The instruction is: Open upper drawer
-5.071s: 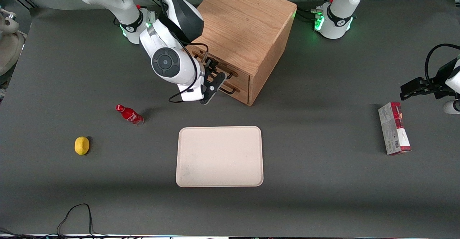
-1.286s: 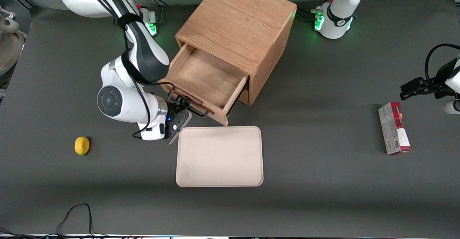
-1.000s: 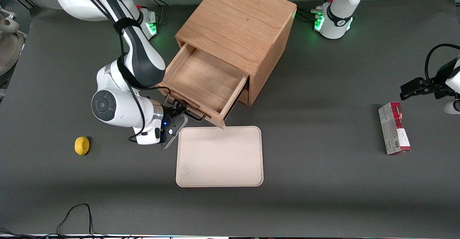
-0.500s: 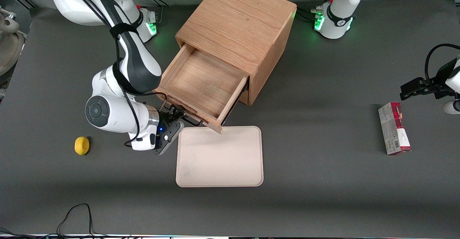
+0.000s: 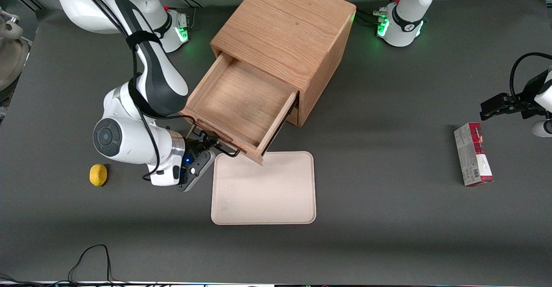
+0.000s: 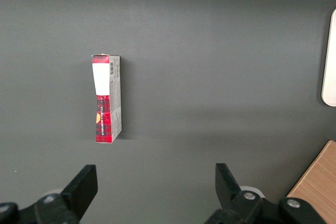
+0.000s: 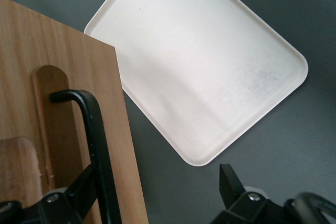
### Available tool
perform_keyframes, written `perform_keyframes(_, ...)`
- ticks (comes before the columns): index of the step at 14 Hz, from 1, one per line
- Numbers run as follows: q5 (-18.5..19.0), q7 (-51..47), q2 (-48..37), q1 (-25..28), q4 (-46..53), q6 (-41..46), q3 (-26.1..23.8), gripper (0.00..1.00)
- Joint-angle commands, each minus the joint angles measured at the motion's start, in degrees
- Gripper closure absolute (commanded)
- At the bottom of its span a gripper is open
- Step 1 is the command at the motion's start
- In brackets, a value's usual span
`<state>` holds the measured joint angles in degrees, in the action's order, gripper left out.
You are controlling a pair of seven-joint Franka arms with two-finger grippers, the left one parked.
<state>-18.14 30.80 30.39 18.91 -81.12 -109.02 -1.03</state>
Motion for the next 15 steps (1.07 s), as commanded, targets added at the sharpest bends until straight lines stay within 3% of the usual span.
perform_keyframes(1, -0.67, 1.27, 1.16, -1.25, 2.8, 0.65, -0.11, 0.0)
perform_keyframes(10, -0.32, 1.28, 1.95, -2.48, 5.44, 1.87, -0.11, 0.0)
perform_keyframes(15, -0.32, 1.28, 2.04, -3.8, 10.27, 7.58, -0.11, 0.0)
